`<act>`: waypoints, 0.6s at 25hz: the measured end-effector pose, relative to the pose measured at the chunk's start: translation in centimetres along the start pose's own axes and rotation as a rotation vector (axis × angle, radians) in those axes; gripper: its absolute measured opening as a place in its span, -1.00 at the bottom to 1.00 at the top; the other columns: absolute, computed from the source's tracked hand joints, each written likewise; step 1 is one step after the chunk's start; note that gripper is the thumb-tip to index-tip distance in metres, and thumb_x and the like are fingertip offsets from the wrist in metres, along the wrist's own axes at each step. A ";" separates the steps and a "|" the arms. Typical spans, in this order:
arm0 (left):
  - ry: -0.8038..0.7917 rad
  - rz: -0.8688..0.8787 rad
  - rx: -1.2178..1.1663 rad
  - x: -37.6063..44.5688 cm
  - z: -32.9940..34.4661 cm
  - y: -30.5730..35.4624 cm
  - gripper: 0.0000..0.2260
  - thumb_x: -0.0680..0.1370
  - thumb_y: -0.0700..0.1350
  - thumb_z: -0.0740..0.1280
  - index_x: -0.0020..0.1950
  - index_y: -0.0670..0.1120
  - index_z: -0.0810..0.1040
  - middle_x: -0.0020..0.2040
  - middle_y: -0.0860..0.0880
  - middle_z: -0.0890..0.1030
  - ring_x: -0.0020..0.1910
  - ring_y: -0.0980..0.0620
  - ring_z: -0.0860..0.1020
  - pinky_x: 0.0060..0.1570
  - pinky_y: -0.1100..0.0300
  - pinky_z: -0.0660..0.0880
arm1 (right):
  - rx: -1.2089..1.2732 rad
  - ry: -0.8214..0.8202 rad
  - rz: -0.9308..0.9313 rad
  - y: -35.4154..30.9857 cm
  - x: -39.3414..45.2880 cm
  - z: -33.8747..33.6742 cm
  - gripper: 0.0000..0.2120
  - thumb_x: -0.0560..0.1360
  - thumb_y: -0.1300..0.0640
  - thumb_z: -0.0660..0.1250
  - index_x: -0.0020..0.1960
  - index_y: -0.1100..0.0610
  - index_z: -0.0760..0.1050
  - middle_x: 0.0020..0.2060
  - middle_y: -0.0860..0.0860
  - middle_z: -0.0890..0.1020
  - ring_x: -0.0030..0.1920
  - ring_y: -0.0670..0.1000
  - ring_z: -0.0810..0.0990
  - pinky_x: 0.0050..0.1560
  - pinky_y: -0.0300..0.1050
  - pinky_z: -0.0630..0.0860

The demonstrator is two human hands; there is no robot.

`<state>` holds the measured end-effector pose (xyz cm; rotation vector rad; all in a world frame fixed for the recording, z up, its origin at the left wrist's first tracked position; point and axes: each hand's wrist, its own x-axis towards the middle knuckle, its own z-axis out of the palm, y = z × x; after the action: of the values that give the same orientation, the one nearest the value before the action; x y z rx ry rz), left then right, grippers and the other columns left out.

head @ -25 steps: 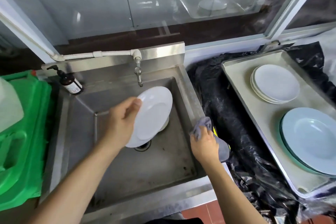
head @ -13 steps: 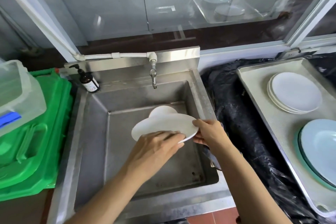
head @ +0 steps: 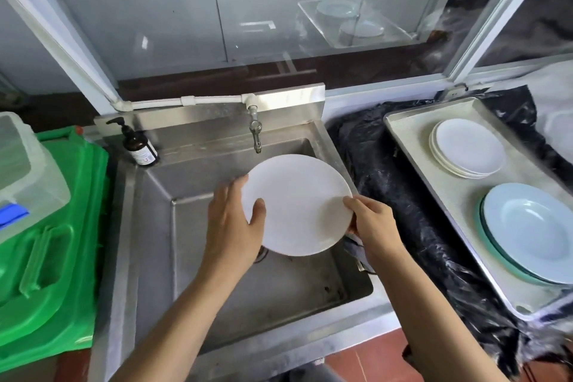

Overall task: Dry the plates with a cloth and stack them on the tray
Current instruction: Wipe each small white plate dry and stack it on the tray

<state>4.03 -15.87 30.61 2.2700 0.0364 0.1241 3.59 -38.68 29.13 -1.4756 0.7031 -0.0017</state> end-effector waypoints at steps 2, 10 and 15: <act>-0.056 -0.132 -0.130 0.9 -0.2 -0.1 -0.60 0.63 -0.09 0.29 0.46 -0.01 0.37 0.37 -0.02 0.51 0.34 -0.07 0.47 0.32 0.00 0.41 | -0.006 0.017 -0.022 -0.1 -0.5 -0.6 -0.72 0.62 0.20 0.34 -0.23 0.01 0.68 -0.32 -0.06 0.69 -0.30 -0.06 0.64 -0.34 -0.25 0.61; -0.136 -0.151 -0.343 2.5 2.4 2.5 -0.71 0.61 -0.07 0.30 0.33 0.11 0.47 0.25 0.03 0.59 0.20 0.01 0.57 -0.04 0.26 0.49 | -0.118 0.114 -0.162 -0.4 0.4 -4.3 -0.87 0.63 0.06 0.32 0.11 0.01 0.61 -0.05 -0.10 0.65 -0.05 -0.17 0.63 -0.16 -0.28 0.53; -0.178 -0.135 -0.383 3.2 6.2 6.5 -0.68 0.58 0.00 0.28 0.33 0.15 0.46 0.25 0.05 0.59 0.17 0.06 0.57 0.06 0.14 0.49 | 0.028 0.163 -0.062 -1.2 3.3 -8.9 -0.78 0.54 0.06 0.28 0.01 -0.02 0.70 -0.05 0.06 0.73 0.08 0.19 0.68 0.16 0.18 0.64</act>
<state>7.76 -24.63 31.85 1.8815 0.0658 -0.1334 2.90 -48.20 29.40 -1.4809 0.7856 -0.1804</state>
